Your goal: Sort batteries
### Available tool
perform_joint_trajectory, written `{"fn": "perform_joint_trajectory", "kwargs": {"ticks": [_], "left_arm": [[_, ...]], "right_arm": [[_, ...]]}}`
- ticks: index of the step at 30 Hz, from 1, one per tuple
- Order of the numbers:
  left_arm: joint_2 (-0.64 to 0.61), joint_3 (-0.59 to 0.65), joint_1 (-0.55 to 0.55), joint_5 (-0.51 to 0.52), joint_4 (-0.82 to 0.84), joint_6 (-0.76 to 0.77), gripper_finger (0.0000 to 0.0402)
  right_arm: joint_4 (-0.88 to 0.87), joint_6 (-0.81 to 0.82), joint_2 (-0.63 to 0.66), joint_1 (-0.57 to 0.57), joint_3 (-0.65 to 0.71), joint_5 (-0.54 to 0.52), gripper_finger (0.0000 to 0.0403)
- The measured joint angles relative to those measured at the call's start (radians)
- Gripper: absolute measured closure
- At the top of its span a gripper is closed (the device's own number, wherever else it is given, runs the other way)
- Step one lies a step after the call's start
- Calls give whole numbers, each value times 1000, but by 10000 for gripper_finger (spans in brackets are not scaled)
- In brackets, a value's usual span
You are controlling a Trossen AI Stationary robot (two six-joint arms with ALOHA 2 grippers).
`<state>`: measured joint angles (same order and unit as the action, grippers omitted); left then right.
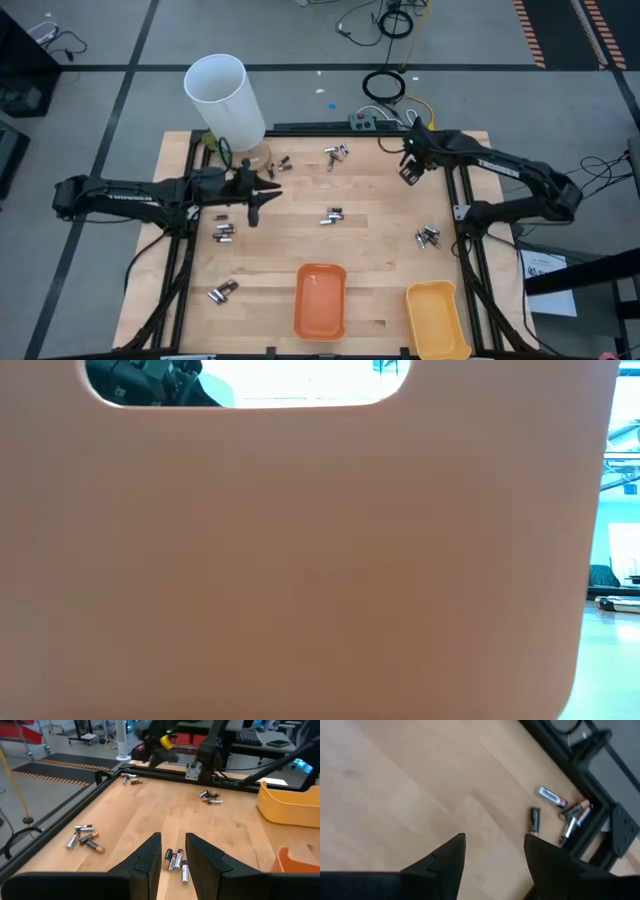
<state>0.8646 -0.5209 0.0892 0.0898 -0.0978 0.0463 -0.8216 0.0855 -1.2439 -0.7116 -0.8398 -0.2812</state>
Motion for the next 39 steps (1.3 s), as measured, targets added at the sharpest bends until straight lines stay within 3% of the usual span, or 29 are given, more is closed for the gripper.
{"fn": "perform_joint_trajectory", "kwargs": {"ticks": [6, 17, 29, 39], "left_arm": [[0, 0, -5, -2, -1, -2, 304], [0, 0, -5, -2, 0, -2, 304], [0, -1, -5, -3, -6, -1, 304], [0, -1, -5, -3, -6, -9, 304]], "right_arm": [[9, -26, -82, -103, 0, 79, 206], [41, -46, -168, -244, 0, 79, 206], [23, -77, -299, -288, -98, 99, 206], [-20, -188, -303, -288, -101, 101, 206]]}}
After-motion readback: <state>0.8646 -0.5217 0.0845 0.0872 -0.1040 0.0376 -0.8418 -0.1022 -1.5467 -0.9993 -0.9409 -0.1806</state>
